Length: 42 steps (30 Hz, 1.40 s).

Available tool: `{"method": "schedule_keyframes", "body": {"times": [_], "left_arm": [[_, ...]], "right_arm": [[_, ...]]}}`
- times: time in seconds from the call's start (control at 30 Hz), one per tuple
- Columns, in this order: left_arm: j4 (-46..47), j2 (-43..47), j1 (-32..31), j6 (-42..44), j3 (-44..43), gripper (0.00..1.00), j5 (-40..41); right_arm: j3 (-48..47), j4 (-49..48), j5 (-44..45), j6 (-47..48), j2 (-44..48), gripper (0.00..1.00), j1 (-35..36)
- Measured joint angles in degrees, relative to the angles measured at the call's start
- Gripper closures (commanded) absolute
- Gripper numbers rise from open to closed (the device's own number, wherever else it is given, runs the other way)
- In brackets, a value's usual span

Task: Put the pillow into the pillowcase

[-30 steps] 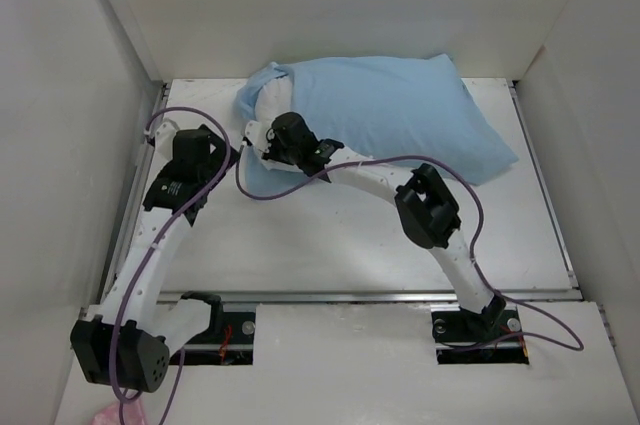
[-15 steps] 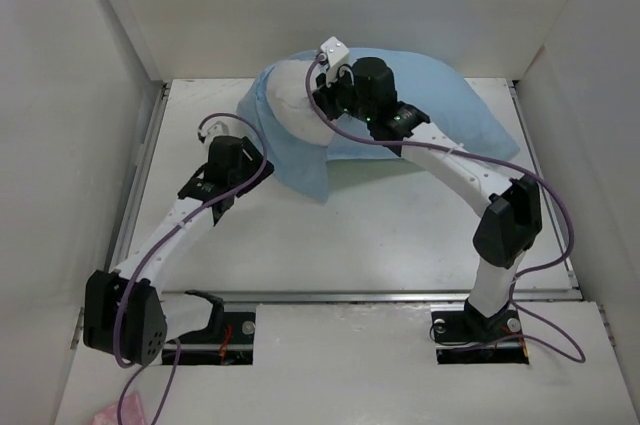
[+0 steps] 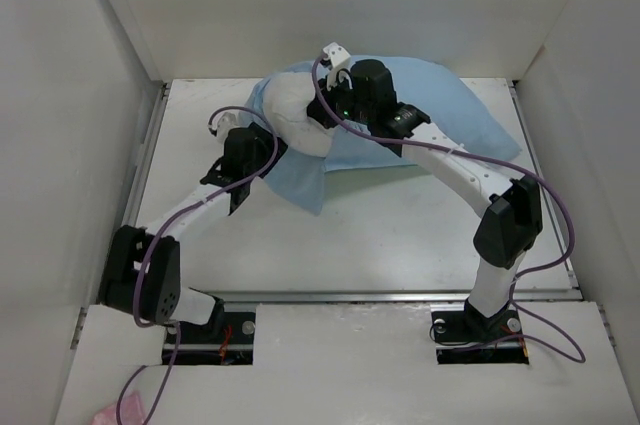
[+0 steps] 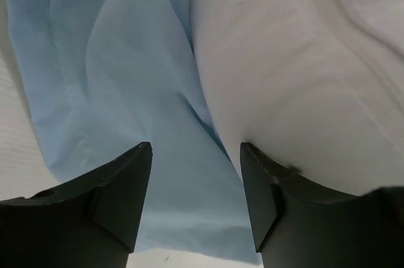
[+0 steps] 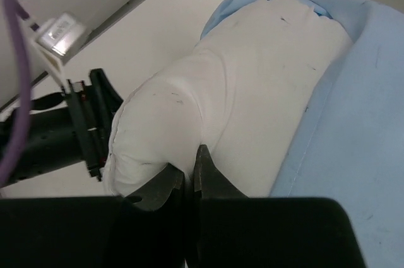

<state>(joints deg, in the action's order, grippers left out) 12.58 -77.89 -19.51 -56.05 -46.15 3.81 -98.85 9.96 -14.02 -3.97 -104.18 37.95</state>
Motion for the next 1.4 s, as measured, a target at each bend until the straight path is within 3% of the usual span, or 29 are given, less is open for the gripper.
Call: {"method": "schedule_keyframes", "body": {"times": [0.1,0.33,0.47,0.77,1.4], "left_arm": [[2.23,-5.46,-0.04,-1.9,-0.87,0.58,0.2],[3.96,-10.43,-0.55,-4.68,-1.01,0.62,-0.5],[7.06,-10.88,-0.96,-5.27,-1.09,0.62,-1.11],[13.14,-10.86,-1.88,-6.84,0.79,0.51,1.29],[25.55,-7.93,-2.16,-10.84,8.37,0.47,7.43]], "right_arm": [[-0.13,0.0,-0.15,-1.18,0.02,1.0,0.0],[-1.99,0.31,-0.39,-3.1,0.02,1.0,0.0],[-2.71,0.24,-0.94,-3.61,0.02,1.0,0.0],[-2.91,0.31,-1.14,-3.96,0.02,1.0,0.0],[-2.89,0.11,-5.31,-5.92,1.66,1.0,0.0]]}}
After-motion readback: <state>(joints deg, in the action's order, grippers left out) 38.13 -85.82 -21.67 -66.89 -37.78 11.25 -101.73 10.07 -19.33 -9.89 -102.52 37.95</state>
